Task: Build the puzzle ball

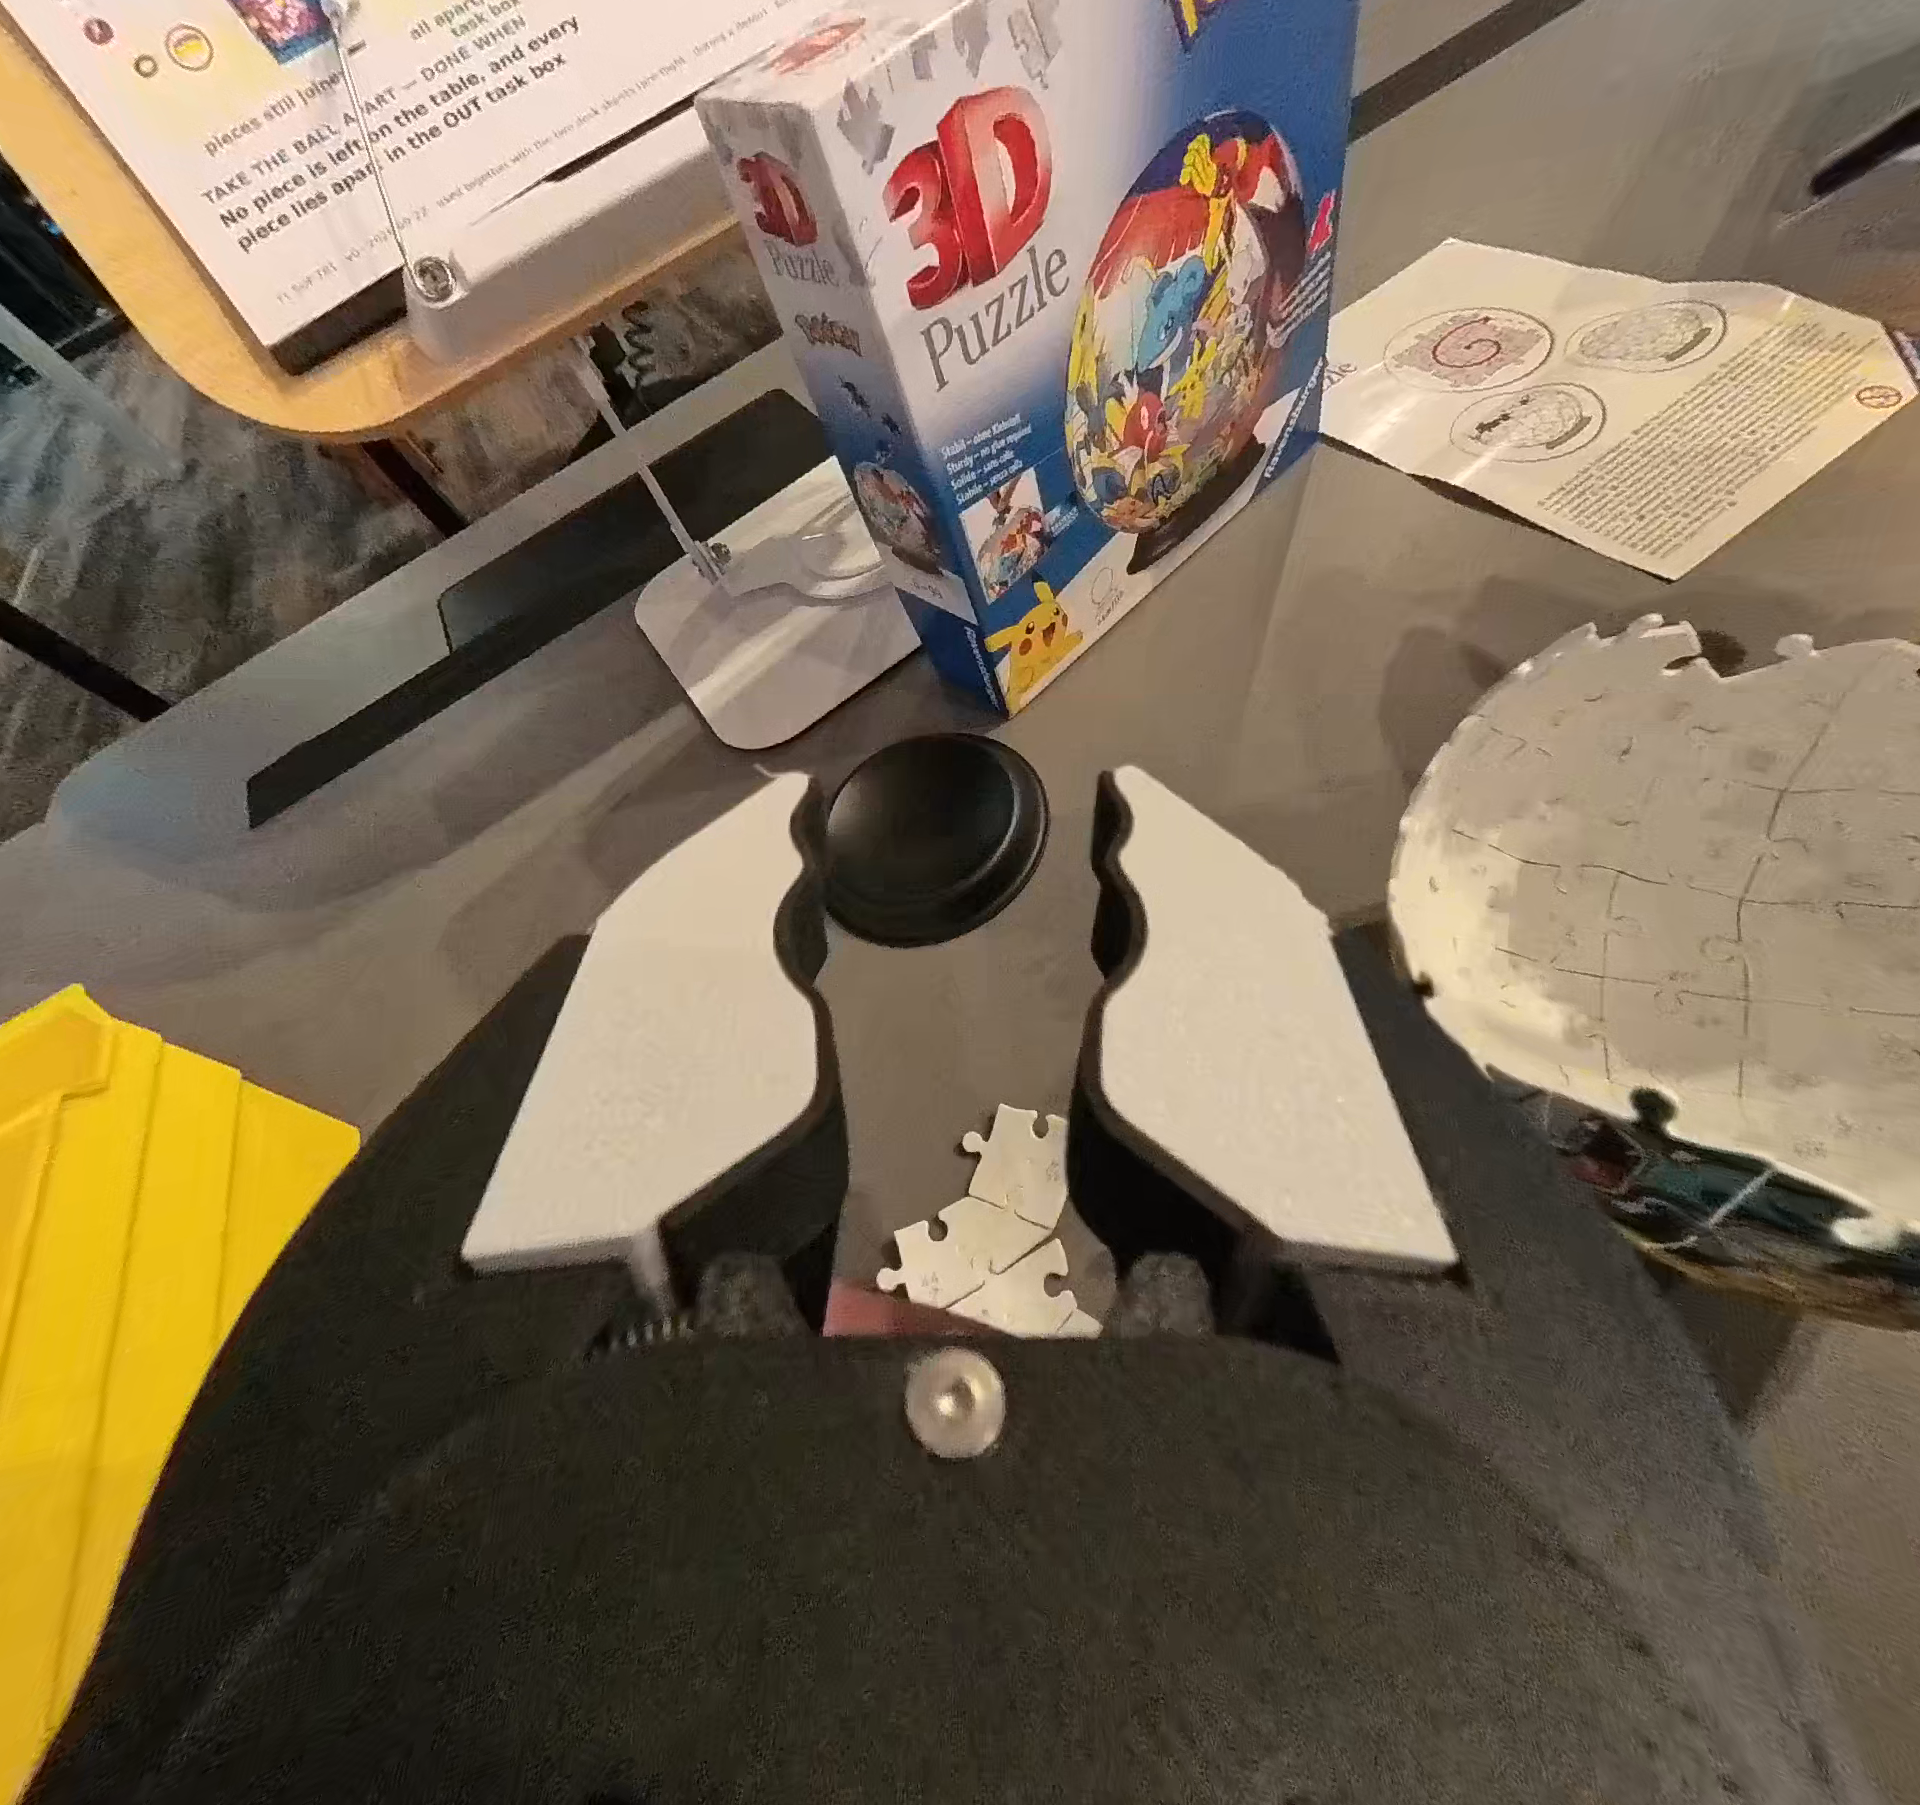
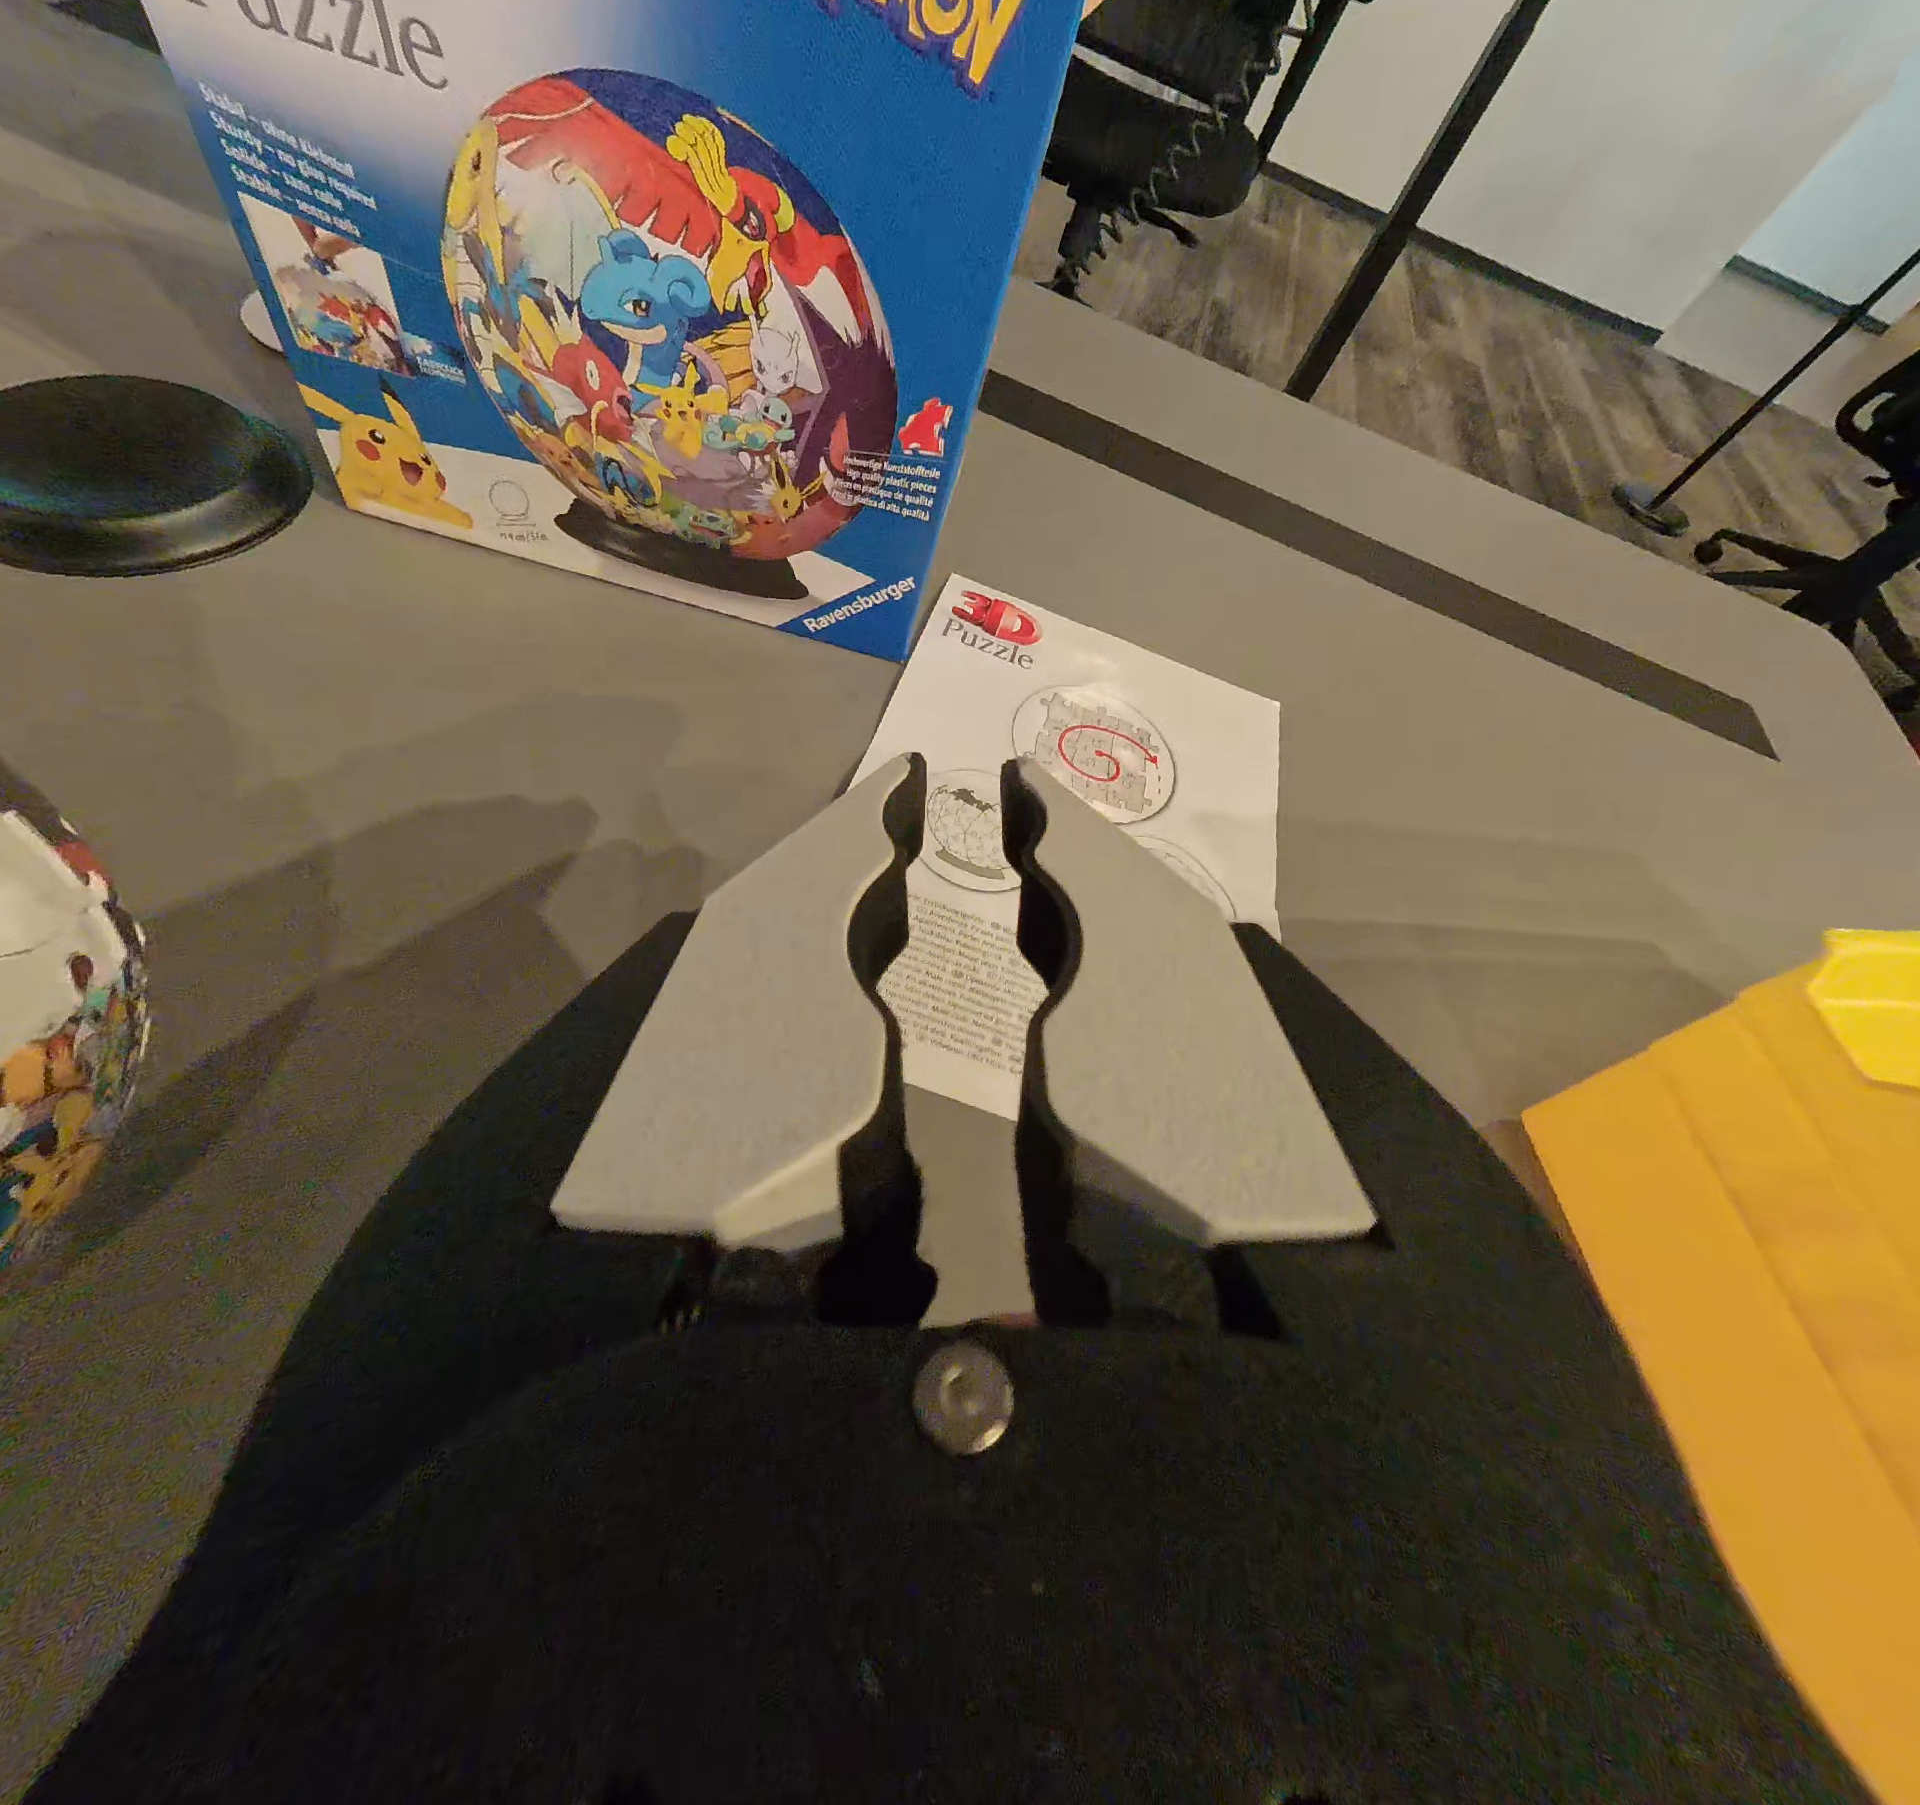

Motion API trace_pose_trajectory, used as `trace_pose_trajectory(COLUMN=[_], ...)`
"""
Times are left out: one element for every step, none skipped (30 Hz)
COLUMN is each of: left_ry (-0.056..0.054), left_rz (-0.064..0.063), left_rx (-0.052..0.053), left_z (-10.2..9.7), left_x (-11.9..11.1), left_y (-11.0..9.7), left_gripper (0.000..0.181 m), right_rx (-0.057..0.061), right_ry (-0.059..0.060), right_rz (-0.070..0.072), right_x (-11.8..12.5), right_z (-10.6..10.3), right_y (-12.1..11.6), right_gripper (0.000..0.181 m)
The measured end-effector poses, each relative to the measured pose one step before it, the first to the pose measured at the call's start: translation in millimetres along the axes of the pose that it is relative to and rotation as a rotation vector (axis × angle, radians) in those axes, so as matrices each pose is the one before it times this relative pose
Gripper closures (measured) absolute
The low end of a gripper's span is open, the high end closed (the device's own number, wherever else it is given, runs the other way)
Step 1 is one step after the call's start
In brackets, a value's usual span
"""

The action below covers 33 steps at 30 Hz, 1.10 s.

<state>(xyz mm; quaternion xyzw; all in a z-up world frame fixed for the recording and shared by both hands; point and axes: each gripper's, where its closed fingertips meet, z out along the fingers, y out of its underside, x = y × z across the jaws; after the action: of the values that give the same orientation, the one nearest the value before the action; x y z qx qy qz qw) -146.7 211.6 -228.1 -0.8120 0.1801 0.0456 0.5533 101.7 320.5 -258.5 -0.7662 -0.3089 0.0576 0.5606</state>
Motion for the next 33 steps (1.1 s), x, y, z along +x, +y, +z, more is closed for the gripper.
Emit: trace_pose_trajectory(left_ry=[0.0028,0.0022,-0.0001,-0.0020,0.0007,0.0037,0.0036,-0.0006,0.0024,0.0059,0.0035,0.0015,0.0044,0.0014,-0.0082,-0.0078,-0.0002,0.0009,-0.0010,0.0014,0.0041,0.0004,-0.0048,-0.0045,-0.0050,-0.0028,-0.0012,0.0019,0.0003,-0.0005,0.0012,0.0034,0.0040], left_rz=[-0.0028,-0.0038,-0.0030,-0.0023,-0.0024,-0.0011,0.0016,0.0034,0.0028,0.0019,0.0010,-0.0019,-0.0033,-0.0012,0.0024,0.0018,-0.0022,-0.0043,-0.0039,-0.0028,-0.0010,0.0017,0.0029,0.0014,-0.0018,-0.0045,-0.0040,-0.0014,0.0001,-0.0005,-0.0004,0.0003,0.0007], left_rx=[-0.0012,0.0018,0.0006,0.0015,0.0016,-0.0001,-0.0008,-0.0035,-0.0029,-0.0052,-0.0051,-0.0004,0.0000,-0.0010,0.0036,0.0069,0.0012,-0.0037,-0.0025,-0.0032,-0.0053,-0.0048,-0.0007,0.0017,0.0013,0.0010,-0.0012,-0.0030,-0.0024,0.0024,0.0014,-0.0007,-0.0014], left_z=[0.58,0.25,0.22,0.09,0.27,0.56,0.58,0.78,0.91,1.19,0.89,0.61,0.59,0.44,0.21,0.06,0.56,0.79,0.69,0.90,0.98,0.69,0.21,0.00,-0.07,-0.10,0.08,0.21,0.24,-0.12,-0.20,-0.09,0.04], left_x=[-0.26,-0.46,-0.61,-0.87,-0.22,0.51,0.86,0.45,0.94,1.23,0.61,0.16,0.26,-0.16,-1.51,-1.58,-0.74,-0.64,-0.80,-0.15,0.47,0.26,-0.33,-0.59,-0.88,-0.92,-0.79,-0.14,-0.12,-0.06,0.32,0.83,1.00], left_y=[0.80,0.25,0.43,0.04,-0.01,0.12,0.59,1.25,1.34,1.50,1.51,0.72,0.23,0.36,-0.37,-0.80,0.01,0.90,1.01,1.19,1.48,1.08,0.40,-0.30,-0.33,-0.25,0.34,0.67,0.62,-0.17,-0.20,-0.01,0.19], left_gripper=[0.132,0.132,0.132,0.132,0.132,0.132,0.133,0.132,0.132,0.132,0.132,0.133,0.133,0.134,0.135,0.136,0.136,0.136,0.136,0.136,0.136,0.135,0.134,0.132,0.129,0.126,0.125,0.125,0.125,0.125,0.125,0.125,0.126], right_rx=[-0.0049,-0.0048,-0.0041,-0.0021,-0.0005,-0.0022,0.0004,0.0050,0.0029,0.0019,0.0018,-0.0012,-0.0008,-0.0017,-0.0018,-0.0002,0.0022,-0.0005,-0.0025,-0.0036,-0.0044,-0.0029,-0.0014,-0.0002,0.0002,-0.0010,0.0000,-0.0010,0.0006,0.0013,0.0004,0.0020,-0.0010], right_ry=[-0.0057,-0.0049,-0.0033,-0.0039,-0.0019,0.0007,-0.0014,-0.0050,-0.0027,0.0002,-0.0021,-0.0031,-0.0032,-0.0040,-0.0053,-0.0023,-0.0009,-0.0023,-0.0021,-0.0004,-0.0001,-0.0021,-0.0027,-0.0024,-0.0027,0.0003,0.0013,0.0002,0.0007,0.0003,-0.0019,-0.0023,-0.0031], right_rz=[-0.0030,-0.0060,-0.0053,0.0016,0.0047,0.0031,0.0022,0.0022,-0.0002,-0.0019,-0.0009,0.0014,0.0018,0.0020,0.0024,0.0025,0.0031,0.0023,-0.0024,-0.0077,-0.0105,-0.0102,-0.0078,-0.0043,-0.0025,-0.0014,0.0001,0.0025,0.0030,0.0018,0.0010,-0.0003,-0.0030], right_x=[-1.52,-1.29,-0.57,-0.11,0.51,0.97,0.55,-0.19,-0.10,0.18,-0.38,-0.44,-0.48,-0.43,-0.57,-0.14,0.23,-0.19,-0.39,-0.54,-0.90,-1.25,-1.40,-1.08,-0.89,-0.06,0.37,0.45,0.57,0.26,-0.20,-0.68,-1.15], right_z=[0.88,0.93,1.07,0.86,0.68,0.60,0.42,0.27,0.03,0.01,-0.09,0.25,0.19,0.45,0.33,0.25,0.16,0.43,0.72,0.54,0.65,0.39,0.41,0.22,0.14,0.10,0.02,0.13,-0.09,-0.05,-0.02,-0.15,0.05], right_y=[2.38,2.76,2.45,1.50,1.11,1.43,1.05,-0.13,-0.37,-0.21,0.02,0.83,0.93,0.85,0.59,0.12,-0.17,0.28,0.68,0.68,0.65,0.35,0.07,-0.16,-0.06,0.23,0.16,0.23,-0.04,-0.24,-0.33,-0.61,-0.19], right_gripper=[0.168,0.168,0.168,0.168,0.168,0.168,0.168,0.168,0.168,0.168,0.168,0.167,0.166,0.166,0.166,0.166,0.166,0.166,0.165,0.165,0.165,0.165,0.165,0.164,0.164,0.164,0.164,0.164,0.164,0.164,0.164,0.164,0.164])
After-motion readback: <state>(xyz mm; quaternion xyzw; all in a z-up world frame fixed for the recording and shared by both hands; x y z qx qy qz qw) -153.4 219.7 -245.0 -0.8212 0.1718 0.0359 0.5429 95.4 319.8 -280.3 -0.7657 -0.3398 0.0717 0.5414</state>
